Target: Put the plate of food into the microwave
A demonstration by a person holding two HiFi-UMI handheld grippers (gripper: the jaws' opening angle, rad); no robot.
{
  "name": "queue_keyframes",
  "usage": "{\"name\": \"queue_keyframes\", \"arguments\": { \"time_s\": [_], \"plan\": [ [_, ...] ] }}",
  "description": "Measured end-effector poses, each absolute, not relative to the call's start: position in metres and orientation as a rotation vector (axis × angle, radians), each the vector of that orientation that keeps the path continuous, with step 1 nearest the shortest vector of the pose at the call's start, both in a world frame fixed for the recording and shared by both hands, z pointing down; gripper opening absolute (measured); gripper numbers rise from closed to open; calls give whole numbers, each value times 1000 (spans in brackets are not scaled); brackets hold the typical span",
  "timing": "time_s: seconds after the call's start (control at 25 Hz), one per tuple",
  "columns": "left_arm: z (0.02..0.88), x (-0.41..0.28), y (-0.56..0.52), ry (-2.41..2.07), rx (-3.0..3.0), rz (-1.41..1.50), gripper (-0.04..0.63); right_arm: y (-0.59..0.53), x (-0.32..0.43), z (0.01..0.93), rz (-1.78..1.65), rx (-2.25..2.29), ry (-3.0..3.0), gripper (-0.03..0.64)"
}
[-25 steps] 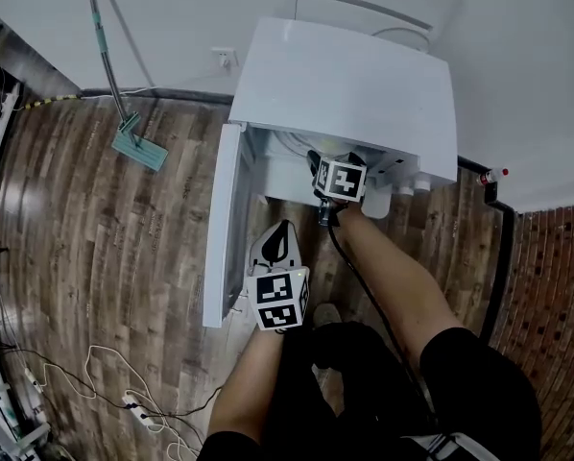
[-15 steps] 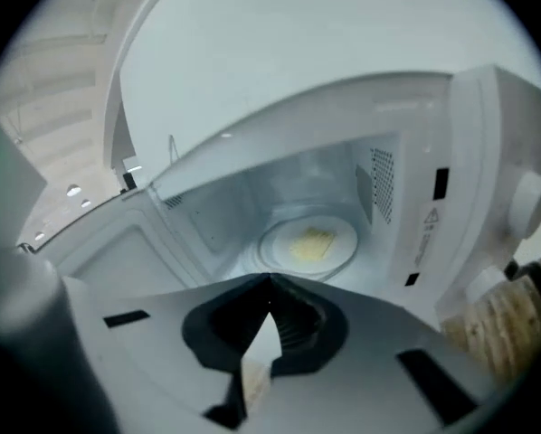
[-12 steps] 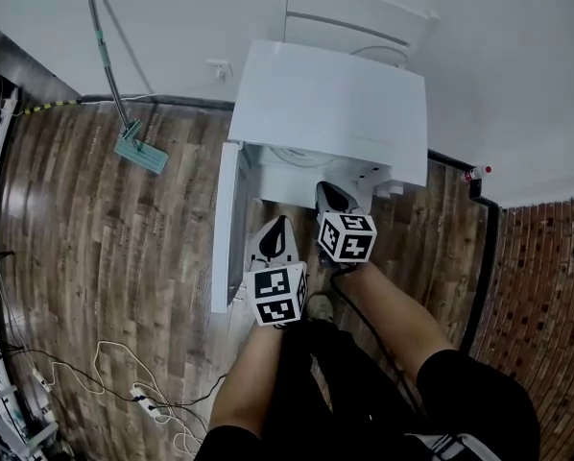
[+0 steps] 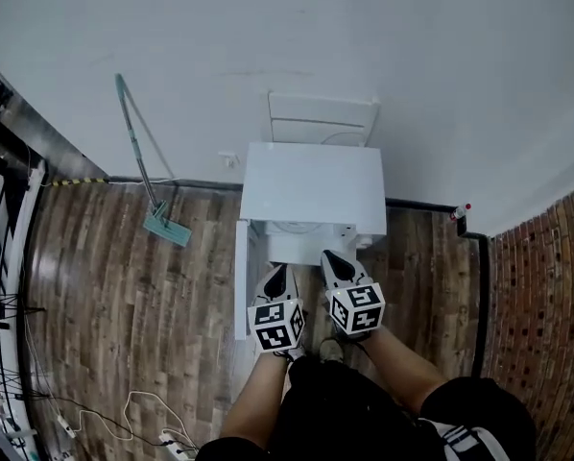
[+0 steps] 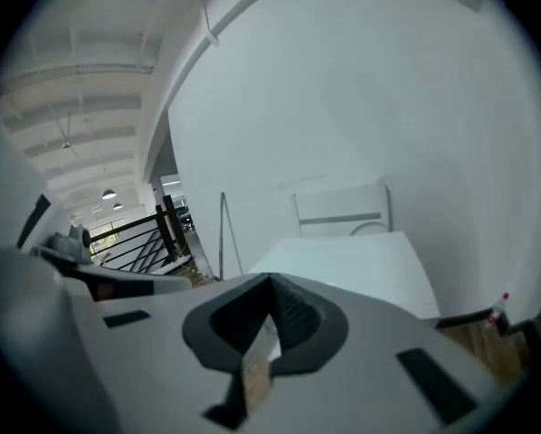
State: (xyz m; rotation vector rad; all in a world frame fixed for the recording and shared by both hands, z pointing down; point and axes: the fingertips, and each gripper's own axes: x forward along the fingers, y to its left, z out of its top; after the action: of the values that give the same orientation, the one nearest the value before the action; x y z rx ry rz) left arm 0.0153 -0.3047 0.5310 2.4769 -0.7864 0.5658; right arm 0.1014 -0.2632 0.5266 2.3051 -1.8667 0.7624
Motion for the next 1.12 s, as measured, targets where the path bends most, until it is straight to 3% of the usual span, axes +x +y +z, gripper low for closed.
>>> {"name": "queue_keyframes", "arguments": {
  "time_s": [0.48, 1.12],
  "plan": [
    [344, 45, -322, -828, 2740, 487, -2, -276, 133, 309, 400, 2519, -1946, 12],
    [256, 52, -342, -775, 2852, 277, -2, -287, 120, 246, 223, 2539, -2031, 13]
  ]
}}
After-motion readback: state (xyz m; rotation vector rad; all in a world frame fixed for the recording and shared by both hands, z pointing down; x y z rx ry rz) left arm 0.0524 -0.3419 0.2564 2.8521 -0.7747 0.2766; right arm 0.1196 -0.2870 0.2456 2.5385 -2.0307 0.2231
